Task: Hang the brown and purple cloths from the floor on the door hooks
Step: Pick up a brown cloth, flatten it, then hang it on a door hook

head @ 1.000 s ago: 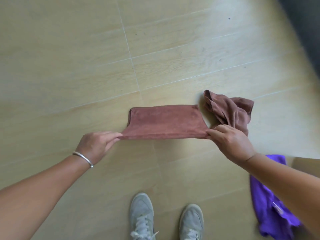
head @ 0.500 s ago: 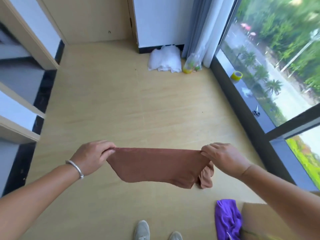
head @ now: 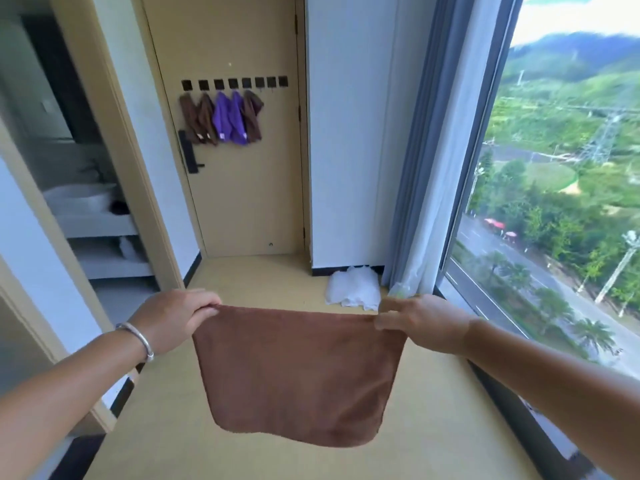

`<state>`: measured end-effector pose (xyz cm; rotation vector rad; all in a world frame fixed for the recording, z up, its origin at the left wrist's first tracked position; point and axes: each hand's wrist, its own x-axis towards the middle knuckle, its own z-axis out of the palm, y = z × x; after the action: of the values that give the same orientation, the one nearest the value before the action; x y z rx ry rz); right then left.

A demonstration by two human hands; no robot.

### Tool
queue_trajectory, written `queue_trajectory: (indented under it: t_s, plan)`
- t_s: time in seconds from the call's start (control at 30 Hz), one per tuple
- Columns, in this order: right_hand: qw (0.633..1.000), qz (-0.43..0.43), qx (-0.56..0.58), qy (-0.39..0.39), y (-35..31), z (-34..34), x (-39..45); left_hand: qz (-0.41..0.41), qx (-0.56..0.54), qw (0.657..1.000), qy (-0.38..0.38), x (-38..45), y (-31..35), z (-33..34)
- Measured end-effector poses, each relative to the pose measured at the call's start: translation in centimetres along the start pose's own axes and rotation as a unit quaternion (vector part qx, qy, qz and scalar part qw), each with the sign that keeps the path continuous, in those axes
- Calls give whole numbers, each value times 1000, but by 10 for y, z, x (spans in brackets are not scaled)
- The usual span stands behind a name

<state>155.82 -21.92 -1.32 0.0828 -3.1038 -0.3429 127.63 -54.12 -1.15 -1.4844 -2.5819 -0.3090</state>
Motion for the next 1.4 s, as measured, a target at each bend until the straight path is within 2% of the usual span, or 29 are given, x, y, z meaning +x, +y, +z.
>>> queue_trajectory:
  t_s: [0.13, 0.27, 0.43, 0.63, 0.83, 1.07, 1.4]
  plan:
    - [997, -8, -52, 52, 19, -57, 41, -5, 20, 999, 25, 29, -29, -52]
    - [995, 27, 9, 98, 23, -107, 84, -9, 16, 999, 42, 53, -56, -93]
    - [981, 84, 105, 142, 30, -137, 139, -4, 30, 997, 70, 83, -86, -130]
    - [958, 158, 130, 200, 37, -156, 195, -16, 40, 995, 89, 117, -131, -153]
    - [961, 188, 78, 185, 48, -161, 255, -25, 33, 995, 92, 164, -177, -154]
    - [968, 184, 34, 166, 83, -140, 328, -26, 40, 994, 94, 221, -222, -144]
    - [974, 118, 20, 194, 183, -115, 455, -36, 23, 993, 109, 335, -283, -114]
